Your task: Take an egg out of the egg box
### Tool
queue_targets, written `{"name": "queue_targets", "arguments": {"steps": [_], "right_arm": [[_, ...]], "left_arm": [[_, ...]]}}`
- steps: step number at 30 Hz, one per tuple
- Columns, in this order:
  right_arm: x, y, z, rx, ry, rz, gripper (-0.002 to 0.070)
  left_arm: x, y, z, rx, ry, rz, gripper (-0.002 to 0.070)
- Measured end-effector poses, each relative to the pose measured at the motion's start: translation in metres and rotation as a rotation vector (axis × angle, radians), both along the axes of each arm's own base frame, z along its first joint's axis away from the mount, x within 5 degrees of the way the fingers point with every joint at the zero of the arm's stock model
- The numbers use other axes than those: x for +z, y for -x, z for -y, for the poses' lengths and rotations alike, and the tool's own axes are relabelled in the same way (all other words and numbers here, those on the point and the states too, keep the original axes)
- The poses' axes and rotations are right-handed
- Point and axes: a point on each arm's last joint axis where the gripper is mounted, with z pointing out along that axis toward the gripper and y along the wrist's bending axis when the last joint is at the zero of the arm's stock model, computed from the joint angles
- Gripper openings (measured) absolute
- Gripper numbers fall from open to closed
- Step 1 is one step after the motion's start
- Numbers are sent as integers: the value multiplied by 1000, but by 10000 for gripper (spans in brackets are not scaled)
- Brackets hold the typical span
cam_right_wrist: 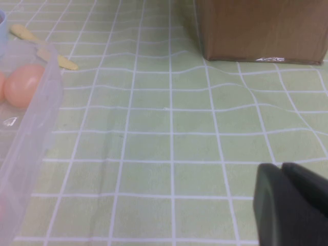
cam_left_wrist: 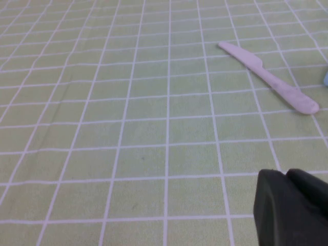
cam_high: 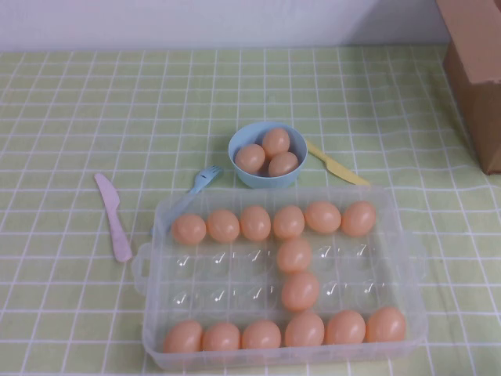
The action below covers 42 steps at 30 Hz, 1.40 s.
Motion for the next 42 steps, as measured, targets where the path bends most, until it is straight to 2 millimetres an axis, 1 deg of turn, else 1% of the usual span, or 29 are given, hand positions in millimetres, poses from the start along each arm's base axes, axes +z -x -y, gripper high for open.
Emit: {"name": "queue_targets", "arguments": {"steps": [26, 30, 34, 36, 42], "right_arm": [[0, 0, 0, 0, 0, 0, -17], [0, 0, -1, 2, -29, 0, -17], [1, 0, -4, 9, -128, 0, -17], [3, 0, -7, 14, -234, 20, -17], [16, -1, -16, 15, -736, 84, -17]], "left_arm": [[0, 0, 0, 0, -2, 0, -4], [0, 0, 0, 0, -2, 0, -4], [0, 0, 0, 0, -2, 0, -4], [0, 0, 0, 0, -2, 0, -4], [0, 0, 0, 0, -2, 0, -4]]}}
